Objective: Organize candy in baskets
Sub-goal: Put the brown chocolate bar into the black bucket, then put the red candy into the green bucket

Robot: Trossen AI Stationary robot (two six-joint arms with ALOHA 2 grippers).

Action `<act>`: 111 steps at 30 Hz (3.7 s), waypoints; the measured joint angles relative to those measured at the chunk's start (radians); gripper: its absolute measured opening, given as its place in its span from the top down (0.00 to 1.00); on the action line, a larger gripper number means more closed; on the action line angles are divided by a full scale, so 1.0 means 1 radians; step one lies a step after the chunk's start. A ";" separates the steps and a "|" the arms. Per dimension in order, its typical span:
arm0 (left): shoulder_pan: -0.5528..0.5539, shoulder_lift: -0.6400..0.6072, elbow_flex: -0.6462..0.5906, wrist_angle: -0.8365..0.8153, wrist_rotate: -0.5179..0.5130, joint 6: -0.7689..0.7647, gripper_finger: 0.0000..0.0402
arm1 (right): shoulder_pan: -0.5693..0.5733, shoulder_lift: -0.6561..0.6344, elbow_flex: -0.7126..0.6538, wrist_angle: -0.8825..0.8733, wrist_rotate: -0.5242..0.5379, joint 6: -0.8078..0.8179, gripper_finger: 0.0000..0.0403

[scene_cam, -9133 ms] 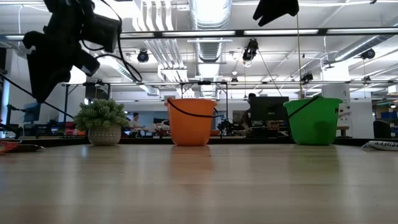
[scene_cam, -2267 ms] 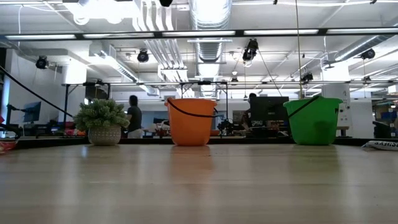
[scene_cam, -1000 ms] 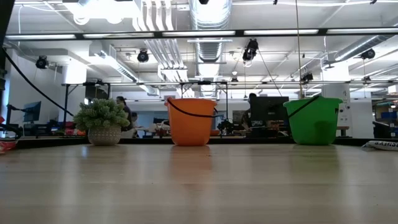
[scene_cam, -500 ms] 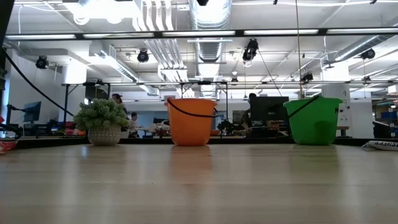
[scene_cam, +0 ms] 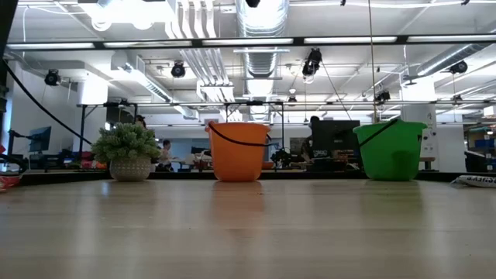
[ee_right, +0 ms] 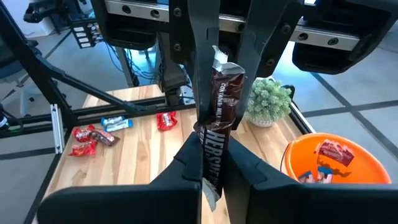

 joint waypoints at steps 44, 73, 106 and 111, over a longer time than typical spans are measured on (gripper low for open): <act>0.006 -0.005 0.401 -0.878 -0.216 0.273 0.68 | 0.326 -0.062 0.154 -0.755 -0.018 0.741 0.97; 0.002 -0.005 0.385 -0.941 -0.206 0.299 0.68 | 0.976 0.151 0.150 -0.806 0.050 1.422 0.97; 0.003 -0.005 0.387 -1.068 -0.216 0.294 0.68 | 1.137 0.340 0.150 -0.912 -0.042 1.656 0.73; 0.003 -0.005 0.385 -1.175 -0.247 0.268 0.68 | 1.137 0.317 0.150 -1.007 0.157 1.648 0.72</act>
